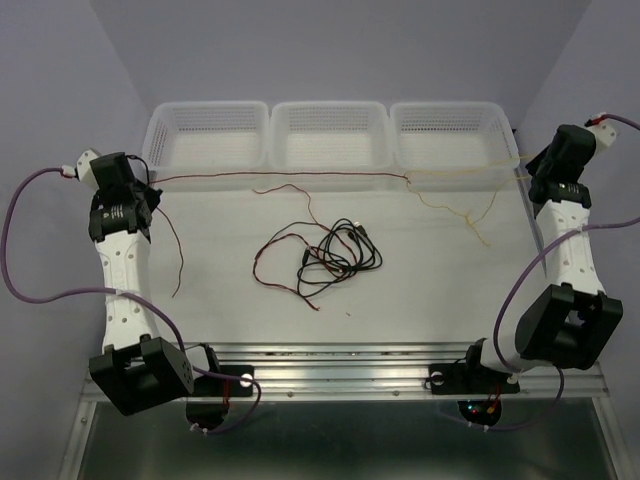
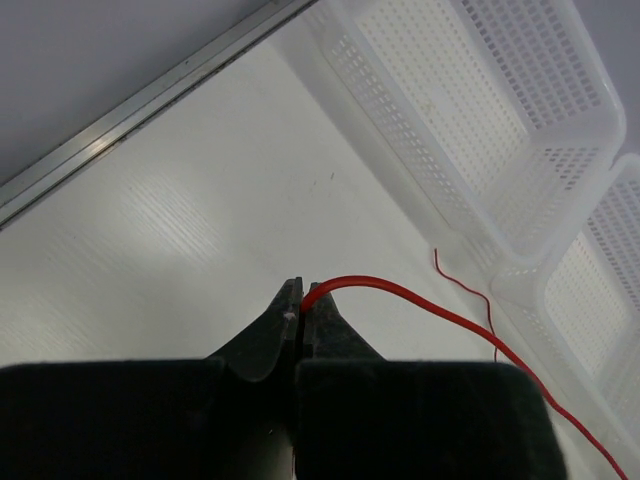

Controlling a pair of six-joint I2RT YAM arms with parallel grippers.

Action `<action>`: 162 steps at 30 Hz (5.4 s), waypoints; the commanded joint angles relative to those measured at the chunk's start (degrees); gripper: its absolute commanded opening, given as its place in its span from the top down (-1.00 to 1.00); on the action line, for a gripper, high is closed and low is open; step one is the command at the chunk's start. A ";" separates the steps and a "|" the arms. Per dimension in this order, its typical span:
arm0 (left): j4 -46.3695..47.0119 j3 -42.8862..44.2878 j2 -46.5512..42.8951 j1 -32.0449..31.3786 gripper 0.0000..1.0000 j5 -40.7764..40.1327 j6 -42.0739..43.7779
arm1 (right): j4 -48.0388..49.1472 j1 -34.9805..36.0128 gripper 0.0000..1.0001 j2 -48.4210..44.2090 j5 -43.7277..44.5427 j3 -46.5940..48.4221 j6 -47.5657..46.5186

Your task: Untangle the cables

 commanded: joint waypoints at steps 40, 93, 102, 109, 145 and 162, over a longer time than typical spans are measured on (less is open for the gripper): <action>13.12 -3.79 2.48 -20.54 1.00 4.35 -0.19 | 19.83 5.44 0.99 2.91 -38.58 15.29 2.50; 16.65 -5.81 10.92 -26.18 1.00 5.67 1.22 | 28.47 12.47 -1.00 46.52 -2.64 30.33 5.25; 16.21 -4.93 7.85 -26.61 1.00 5.76 2.80 | 29.42 15.62 -1.00 35.55 -4.99 20.41 -3.00; 16.47 0.67 5.65 -28.11 1.00 9.01 6.31 | 35.84 18.44 -1.00 21.67 -13.69 6.08 -6.54; 49.69 70.74 57.58 -33.21 1.00 6.72 -2.29 | 31.01 18.44 -1.00 -6.66 -23.64 -25.21 0.85; 53.64 53.80 64.63 -38.30 1.00 3.21 0.60 | 30.92 18.44 -1.00 -2.18 -23.64 -26.44 1.38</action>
